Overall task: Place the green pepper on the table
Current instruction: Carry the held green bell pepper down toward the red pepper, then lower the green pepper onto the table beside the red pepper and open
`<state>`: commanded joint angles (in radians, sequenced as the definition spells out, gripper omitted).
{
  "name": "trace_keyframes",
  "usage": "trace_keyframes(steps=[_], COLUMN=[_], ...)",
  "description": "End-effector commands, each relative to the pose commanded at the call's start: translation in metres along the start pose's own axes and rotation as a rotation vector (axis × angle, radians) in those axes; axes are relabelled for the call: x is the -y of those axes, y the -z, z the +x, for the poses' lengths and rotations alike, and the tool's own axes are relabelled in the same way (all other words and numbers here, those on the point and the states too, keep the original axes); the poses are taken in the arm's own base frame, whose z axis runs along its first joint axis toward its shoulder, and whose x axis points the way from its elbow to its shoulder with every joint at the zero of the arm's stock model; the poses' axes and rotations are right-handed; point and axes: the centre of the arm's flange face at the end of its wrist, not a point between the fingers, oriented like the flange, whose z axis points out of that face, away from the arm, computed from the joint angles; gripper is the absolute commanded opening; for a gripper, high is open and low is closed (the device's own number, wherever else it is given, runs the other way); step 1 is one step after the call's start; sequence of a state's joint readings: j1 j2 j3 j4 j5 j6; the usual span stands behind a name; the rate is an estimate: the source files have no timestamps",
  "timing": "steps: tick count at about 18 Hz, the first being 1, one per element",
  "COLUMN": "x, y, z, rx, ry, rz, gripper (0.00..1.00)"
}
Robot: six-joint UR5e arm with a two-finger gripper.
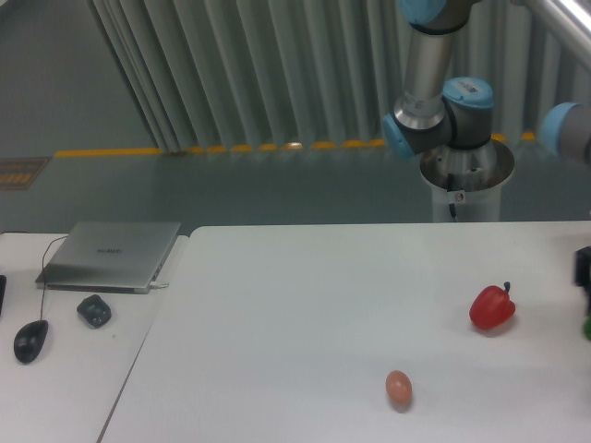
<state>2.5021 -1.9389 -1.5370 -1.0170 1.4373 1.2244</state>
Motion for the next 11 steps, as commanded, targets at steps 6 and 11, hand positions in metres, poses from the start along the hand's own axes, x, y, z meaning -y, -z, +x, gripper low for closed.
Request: trace_keyframes(steps=[6,11], x=[0.018,0.029], y=[-0.041,-0.056], z=[0.036,0.05], rx=[-0.062,-0.063], ry=[0.034,0.006], rz=[-0.067,-0.123], gripper=[0.38,0.54])
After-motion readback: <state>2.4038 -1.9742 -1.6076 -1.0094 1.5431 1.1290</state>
